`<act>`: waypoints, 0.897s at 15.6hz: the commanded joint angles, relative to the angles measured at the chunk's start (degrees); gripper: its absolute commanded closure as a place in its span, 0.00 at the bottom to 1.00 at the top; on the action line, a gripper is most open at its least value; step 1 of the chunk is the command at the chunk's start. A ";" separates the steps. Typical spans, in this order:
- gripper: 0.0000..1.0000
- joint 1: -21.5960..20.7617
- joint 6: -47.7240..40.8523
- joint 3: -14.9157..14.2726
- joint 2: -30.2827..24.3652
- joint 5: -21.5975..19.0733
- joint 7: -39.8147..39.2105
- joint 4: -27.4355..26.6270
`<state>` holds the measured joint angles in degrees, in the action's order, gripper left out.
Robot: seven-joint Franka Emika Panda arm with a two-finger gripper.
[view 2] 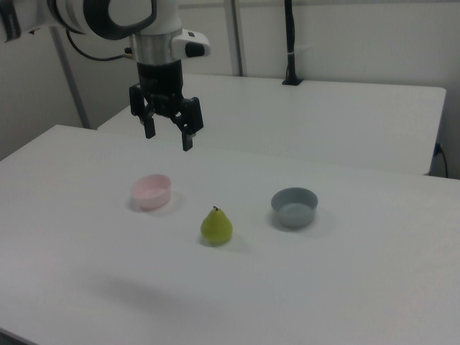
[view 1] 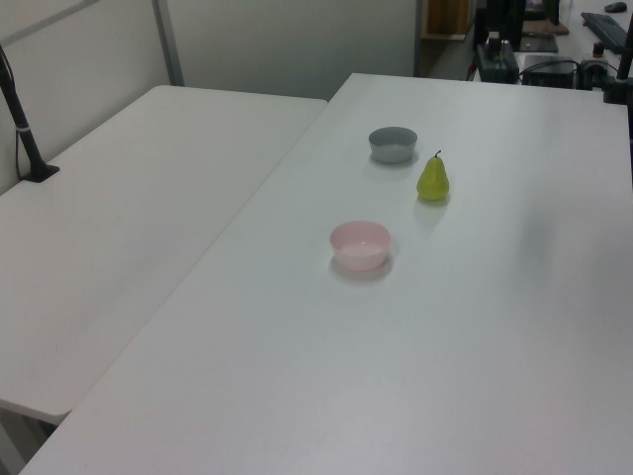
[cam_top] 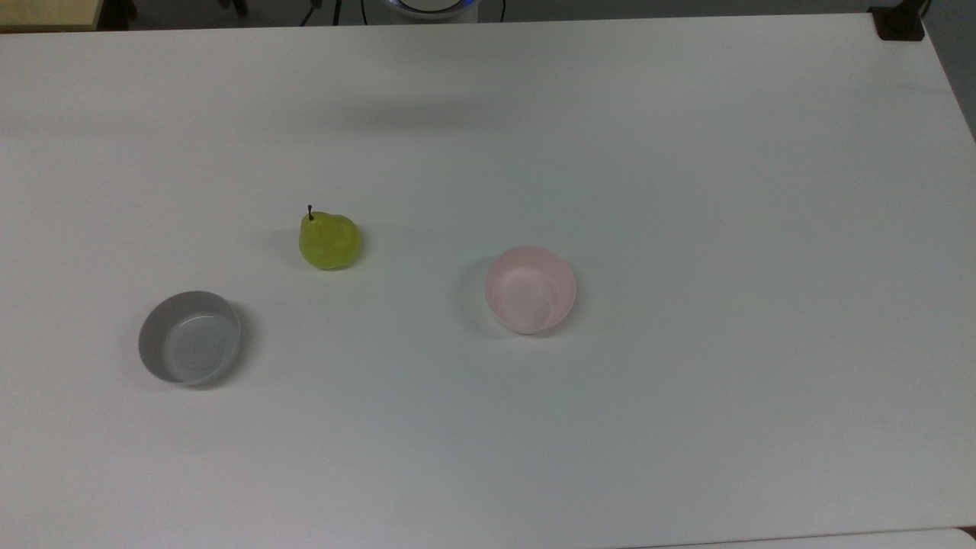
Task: Place the pear in the bowl
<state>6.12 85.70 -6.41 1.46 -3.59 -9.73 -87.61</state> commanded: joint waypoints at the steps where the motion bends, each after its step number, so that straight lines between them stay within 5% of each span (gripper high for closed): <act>1: 0.00 0.21 2.01 0.18 -1.29 -0.19 0.86 -1.78; 14: 0.00 -0.67 7.46 0.00 4.51 0.34 0.41 -1.52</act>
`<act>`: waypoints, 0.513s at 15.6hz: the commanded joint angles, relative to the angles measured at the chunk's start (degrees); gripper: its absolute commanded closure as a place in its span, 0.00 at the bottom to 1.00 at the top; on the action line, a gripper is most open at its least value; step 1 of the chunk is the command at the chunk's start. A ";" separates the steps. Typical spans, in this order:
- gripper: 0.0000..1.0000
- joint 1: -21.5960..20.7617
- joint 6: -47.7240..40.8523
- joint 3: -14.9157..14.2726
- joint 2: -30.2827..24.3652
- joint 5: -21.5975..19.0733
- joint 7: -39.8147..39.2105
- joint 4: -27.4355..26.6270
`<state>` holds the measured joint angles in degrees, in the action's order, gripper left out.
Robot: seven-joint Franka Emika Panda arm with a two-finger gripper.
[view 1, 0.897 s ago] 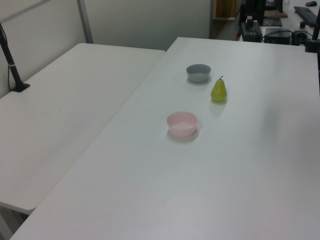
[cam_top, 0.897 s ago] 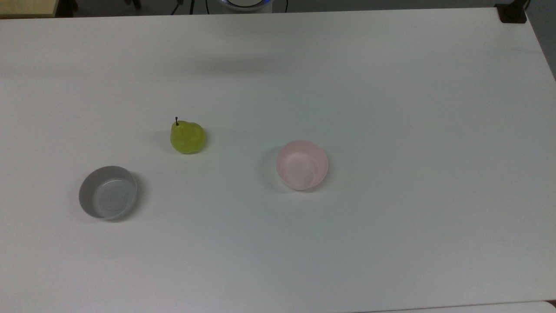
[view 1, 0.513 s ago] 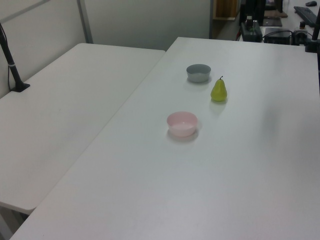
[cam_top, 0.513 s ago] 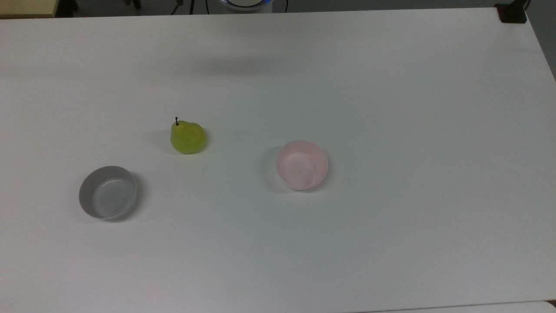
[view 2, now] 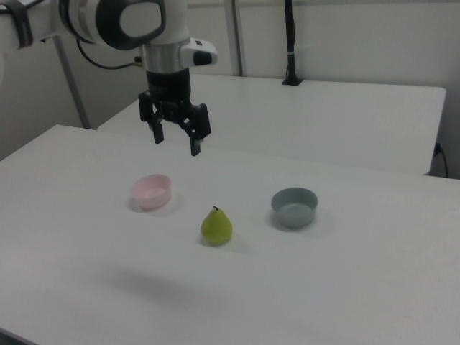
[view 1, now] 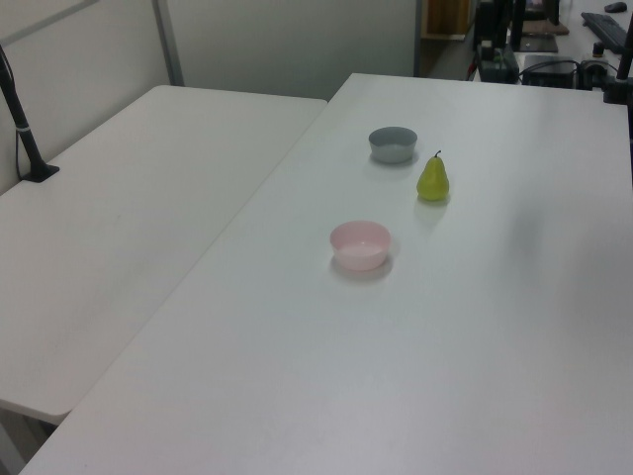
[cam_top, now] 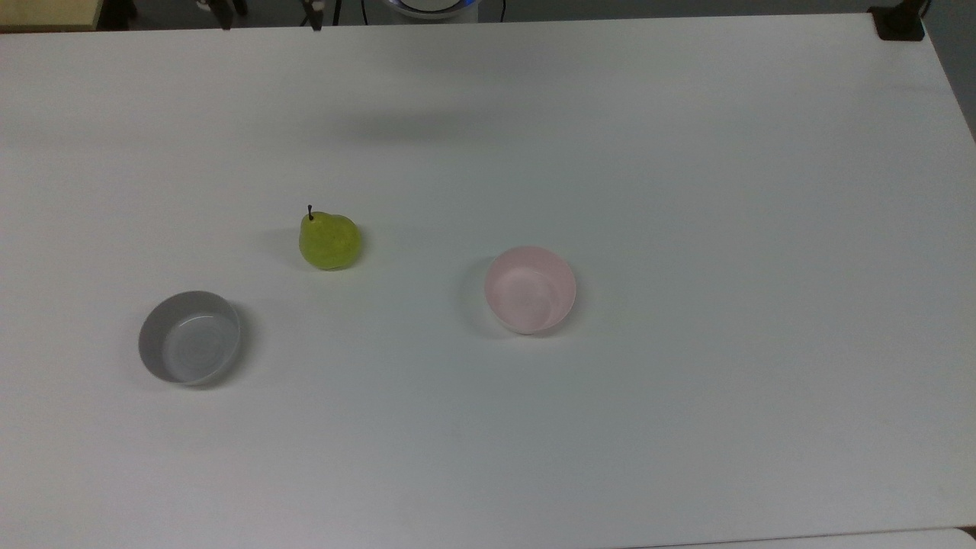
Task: Place the pear in the bowl
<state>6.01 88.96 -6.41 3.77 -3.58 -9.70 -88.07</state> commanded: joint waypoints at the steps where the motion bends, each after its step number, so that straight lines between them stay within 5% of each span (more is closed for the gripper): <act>1: 0.00 -0.83 5.85 0.00 3.43 0.77 0.39 -1.14; 8: 0.00 -4.87 13.60 0.09 14.59 4.98 0.12 -1.23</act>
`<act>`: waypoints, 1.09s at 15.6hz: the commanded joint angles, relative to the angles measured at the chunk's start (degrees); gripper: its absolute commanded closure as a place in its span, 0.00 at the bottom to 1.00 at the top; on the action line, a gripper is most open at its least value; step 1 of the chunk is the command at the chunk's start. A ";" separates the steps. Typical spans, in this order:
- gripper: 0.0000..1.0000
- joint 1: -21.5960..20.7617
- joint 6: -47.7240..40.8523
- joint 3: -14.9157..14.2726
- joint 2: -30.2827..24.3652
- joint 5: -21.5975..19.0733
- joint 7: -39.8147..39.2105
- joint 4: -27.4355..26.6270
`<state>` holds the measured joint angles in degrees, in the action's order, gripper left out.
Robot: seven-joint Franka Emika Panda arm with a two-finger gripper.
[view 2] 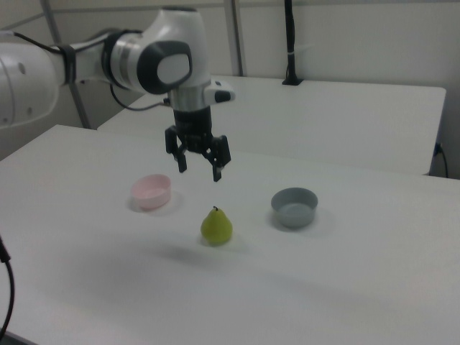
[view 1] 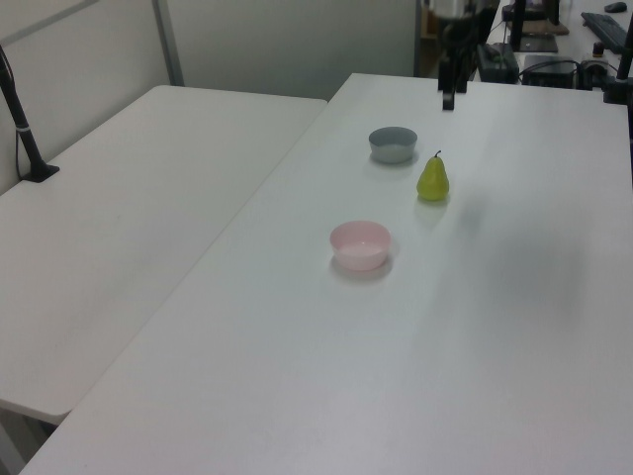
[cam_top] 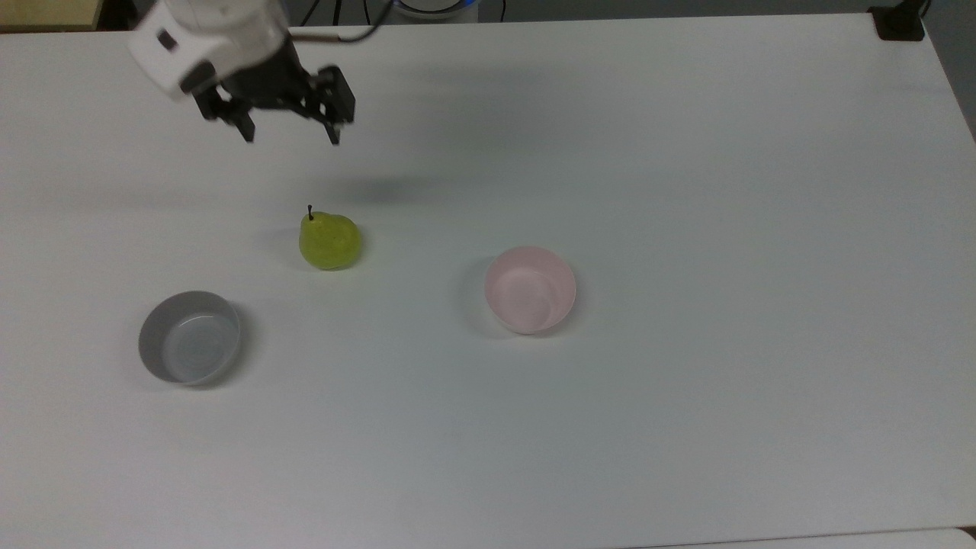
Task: Place the pear in the bowl
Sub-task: 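Move the open gripper down over the yellow-green pear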
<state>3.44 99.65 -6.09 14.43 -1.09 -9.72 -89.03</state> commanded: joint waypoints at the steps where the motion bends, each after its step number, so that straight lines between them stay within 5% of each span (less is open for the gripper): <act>1: 0.00 -2.56 3.88 -0.32 5.07 3.11 -0.04 -0.27; 14: 0.00 -3.62 7.40 -0.32 13.69 8.13 -2.32 -0.71; 17: 0.11 -3.62 7.49 -0.32 14.22 8.13 -2.23 -0.71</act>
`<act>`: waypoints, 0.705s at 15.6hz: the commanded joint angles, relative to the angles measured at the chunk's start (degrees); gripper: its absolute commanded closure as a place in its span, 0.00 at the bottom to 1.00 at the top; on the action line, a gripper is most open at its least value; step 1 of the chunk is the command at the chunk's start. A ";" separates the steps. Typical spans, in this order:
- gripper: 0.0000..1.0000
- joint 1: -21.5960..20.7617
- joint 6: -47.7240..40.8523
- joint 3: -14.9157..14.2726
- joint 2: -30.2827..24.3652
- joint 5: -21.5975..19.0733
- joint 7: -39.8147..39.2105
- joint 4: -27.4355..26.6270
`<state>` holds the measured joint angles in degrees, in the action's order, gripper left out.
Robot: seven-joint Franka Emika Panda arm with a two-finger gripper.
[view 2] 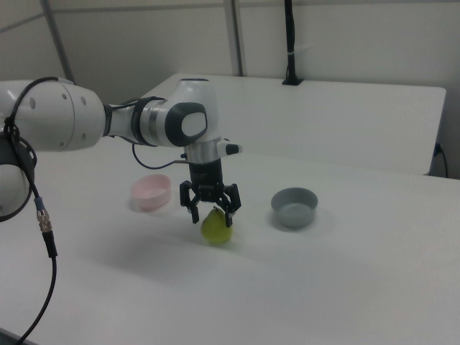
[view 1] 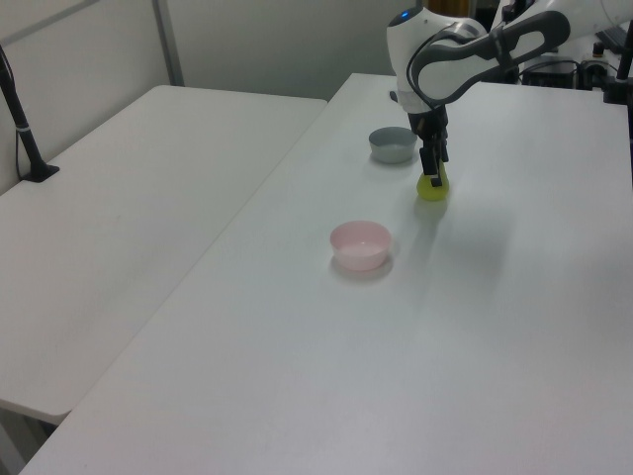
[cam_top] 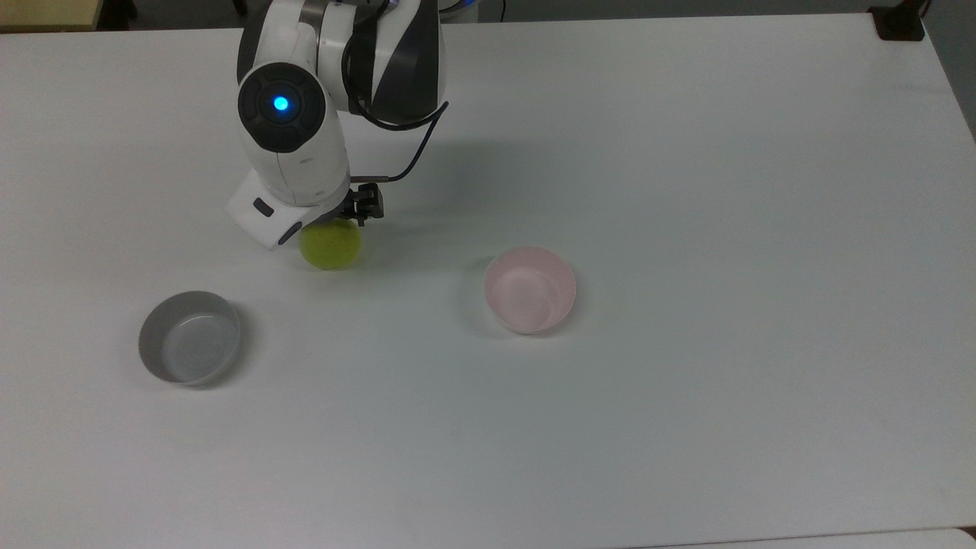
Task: Place the pear in the bowl
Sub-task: 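Close the gripper around the pear and lift it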
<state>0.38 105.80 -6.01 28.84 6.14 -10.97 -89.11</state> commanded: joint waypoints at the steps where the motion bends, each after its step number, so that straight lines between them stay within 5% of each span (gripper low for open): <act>1: 0.16 -0.56 1.34 -0.41 -0.18 0.89 -0.99 -0.62; 6: 0.69 -0.56 1.26 -0.41 -0.36 0.71 -0.99 -0.45; 11: 0.94 -0.64 0.03 -0.93 -3.25 0.36 -0.72 -0.18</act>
<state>0.39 105.88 -6.07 28.84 6.16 -10.99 -88.48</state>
